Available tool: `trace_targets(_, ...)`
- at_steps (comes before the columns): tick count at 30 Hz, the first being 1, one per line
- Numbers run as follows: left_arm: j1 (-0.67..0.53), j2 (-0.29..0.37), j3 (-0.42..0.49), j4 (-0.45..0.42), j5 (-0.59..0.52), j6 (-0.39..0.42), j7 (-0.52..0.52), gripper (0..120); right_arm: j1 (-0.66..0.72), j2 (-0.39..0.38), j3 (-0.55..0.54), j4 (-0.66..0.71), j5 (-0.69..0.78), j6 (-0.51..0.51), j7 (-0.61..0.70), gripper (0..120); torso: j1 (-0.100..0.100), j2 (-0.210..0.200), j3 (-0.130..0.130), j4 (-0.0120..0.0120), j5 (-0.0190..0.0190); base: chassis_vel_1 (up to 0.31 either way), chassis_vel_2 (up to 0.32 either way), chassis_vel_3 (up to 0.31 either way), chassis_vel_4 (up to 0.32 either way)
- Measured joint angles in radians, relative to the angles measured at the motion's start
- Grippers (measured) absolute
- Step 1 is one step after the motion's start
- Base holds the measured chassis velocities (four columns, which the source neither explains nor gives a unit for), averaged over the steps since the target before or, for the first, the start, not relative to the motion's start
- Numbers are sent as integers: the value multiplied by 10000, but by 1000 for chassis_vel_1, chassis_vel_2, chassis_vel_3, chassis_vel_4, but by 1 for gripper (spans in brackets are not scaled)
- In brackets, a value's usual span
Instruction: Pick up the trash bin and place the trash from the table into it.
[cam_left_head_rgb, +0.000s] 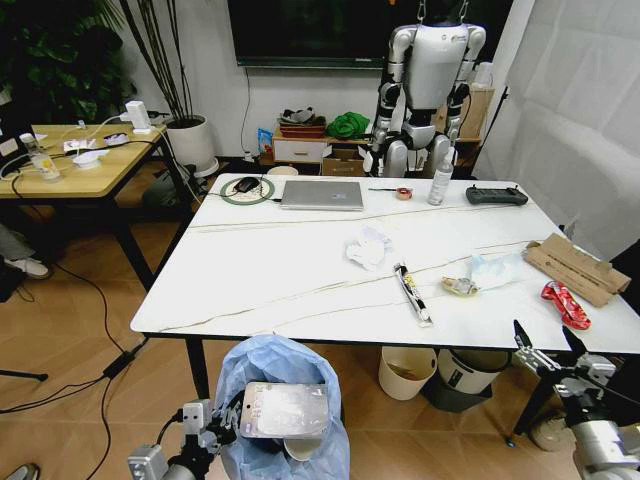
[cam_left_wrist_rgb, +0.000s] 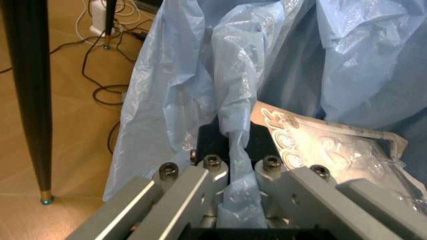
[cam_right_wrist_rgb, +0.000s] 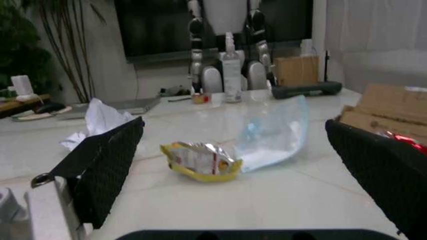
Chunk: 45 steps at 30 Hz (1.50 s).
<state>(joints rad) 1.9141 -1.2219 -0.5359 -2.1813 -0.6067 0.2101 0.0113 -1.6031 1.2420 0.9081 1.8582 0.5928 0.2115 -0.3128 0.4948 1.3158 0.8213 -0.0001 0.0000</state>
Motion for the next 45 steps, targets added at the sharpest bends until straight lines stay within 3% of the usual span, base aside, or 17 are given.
trace_targets(4,152,-30,-24,-93,61,0,-3,0,353,-576,-493,118,13,-43,347,100,0,0,0,2,-1,23,26,-7,-2)
trace_targets(11,556,145,-48,-311,262,8,-11,0,1872,-2493,-2161,122,924,-1133,640,100,1,0,1,4,1,0,0,0,0)
trace_targets(17,562,705,-55,-337,55,128,-64,0,2294,-3105,-2571,252,970,-2122,1663,100,1,0,1,-3,-4,0,0,0,0)
trace_targets(24,821,609,-333,-585,79,130,-48,0,2885,-3339,-3349,84,1191,-2896,2135,100,1,0,1,3,0,0,0,0,0)
trace_targets(45,954,279,-871,-657,159,76,-43,0,3302,-3476,-5286,-785,1292,-3421,2511,98,0,0,0,1,-1,0,0,0,0)
